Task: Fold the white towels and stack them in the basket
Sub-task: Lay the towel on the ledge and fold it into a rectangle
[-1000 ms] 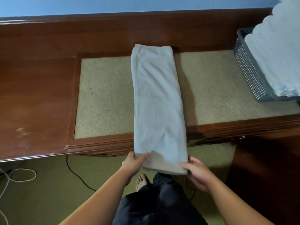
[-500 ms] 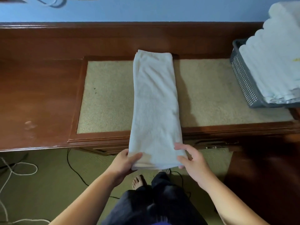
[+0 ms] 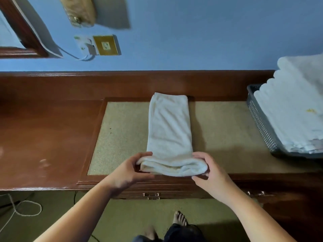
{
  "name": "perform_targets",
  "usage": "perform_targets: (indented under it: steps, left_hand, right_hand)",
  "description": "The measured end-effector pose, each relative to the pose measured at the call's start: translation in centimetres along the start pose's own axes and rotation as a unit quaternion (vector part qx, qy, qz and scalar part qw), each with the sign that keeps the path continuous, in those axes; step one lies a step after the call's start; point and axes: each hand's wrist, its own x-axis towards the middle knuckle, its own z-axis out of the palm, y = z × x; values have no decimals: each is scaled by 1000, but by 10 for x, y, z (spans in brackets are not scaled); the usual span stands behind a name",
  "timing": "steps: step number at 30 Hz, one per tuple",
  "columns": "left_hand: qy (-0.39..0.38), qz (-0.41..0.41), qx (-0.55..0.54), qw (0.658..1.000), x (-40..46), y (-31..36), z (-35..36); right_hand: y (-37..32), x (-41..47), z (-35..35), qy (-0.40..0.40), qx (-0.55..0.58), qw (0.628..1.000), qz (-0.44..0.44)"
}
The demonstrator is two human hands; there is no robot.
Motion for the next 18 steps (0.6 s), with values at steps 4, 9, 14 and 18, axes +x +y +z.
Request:
perform_targets:
  steps: [4, 9, 14, 18]
  left_hand:
    - [76, 39, 126, 988, 34, 15, -12]
    - [154, 61, 174, 971, 81, 34, -23]
    - [173, 50, 152, 972, 130, 54, -39]
    - [177, 33, 47, 983, 175, 75, -53]
  right_hand:
    - [-19, 39, -22, 28, -6, 1000, -12]
    - [-29, 96, -35, 62, -16, 998, -22]
    - [-34, 155, -48, 74, -30, 997, 10]
    - [-38, 206, -57, 128, 6, 990, 51]
